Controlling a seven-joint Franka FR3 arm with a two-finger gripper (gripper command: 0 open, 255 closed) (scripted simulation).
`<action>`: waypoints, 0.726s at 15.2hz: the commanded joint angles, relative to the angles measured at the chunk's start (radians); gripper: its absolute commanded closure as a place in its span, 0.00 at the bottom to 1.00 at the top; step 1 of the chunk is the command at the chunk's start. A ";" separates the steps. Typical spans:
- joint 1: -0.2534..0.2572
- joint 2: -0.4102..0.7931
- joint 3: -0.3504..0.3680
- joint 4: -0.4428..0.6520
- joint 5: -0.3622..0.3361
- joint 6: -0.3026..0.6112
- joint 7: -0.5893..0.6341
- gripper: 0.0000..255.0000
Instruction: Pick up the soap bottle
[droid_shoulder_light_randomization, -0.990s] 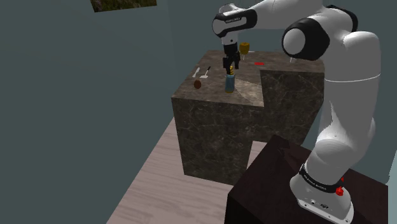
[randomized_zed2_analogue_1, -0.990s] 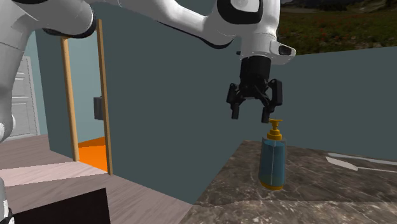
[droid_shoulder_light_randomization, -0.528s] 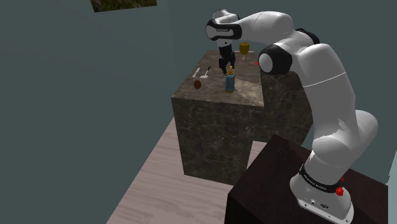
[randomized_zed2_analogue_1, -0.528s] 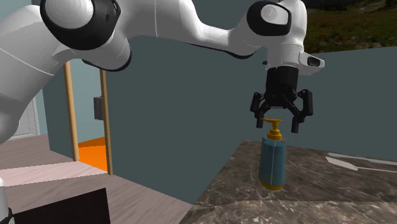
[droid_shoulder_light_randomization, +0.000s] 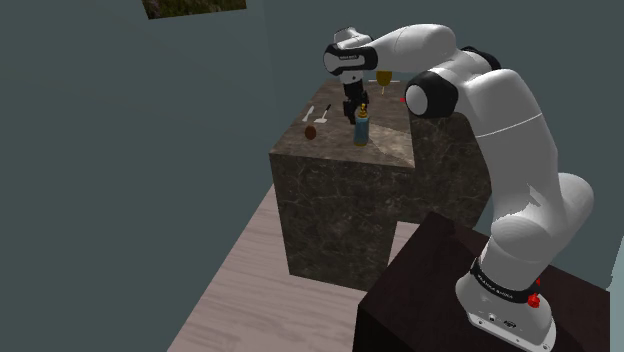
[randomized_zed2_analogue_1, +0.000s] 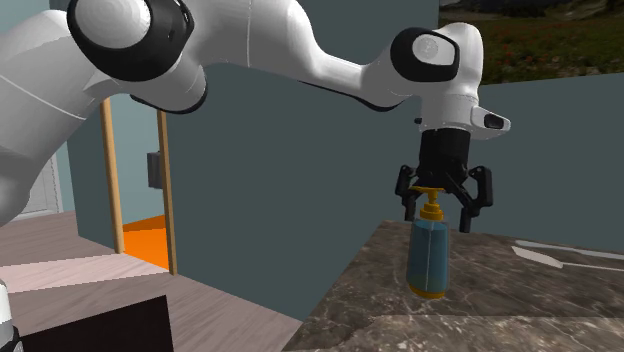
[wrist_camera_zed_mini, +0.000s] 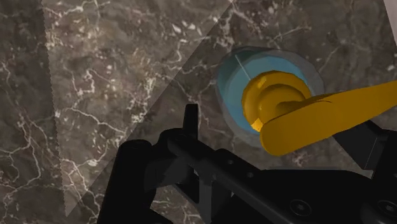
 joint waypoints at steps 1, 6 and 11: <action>0.001 0.001 0.000 -0.002 0.000 0.003 0.001 1.00; 0.001 -0.001 0.000 -0.004 0.000 0.004 0.001 1.00; -0.002 0.003 0.000 0.014 0.000 -0.011 -0.001 1.00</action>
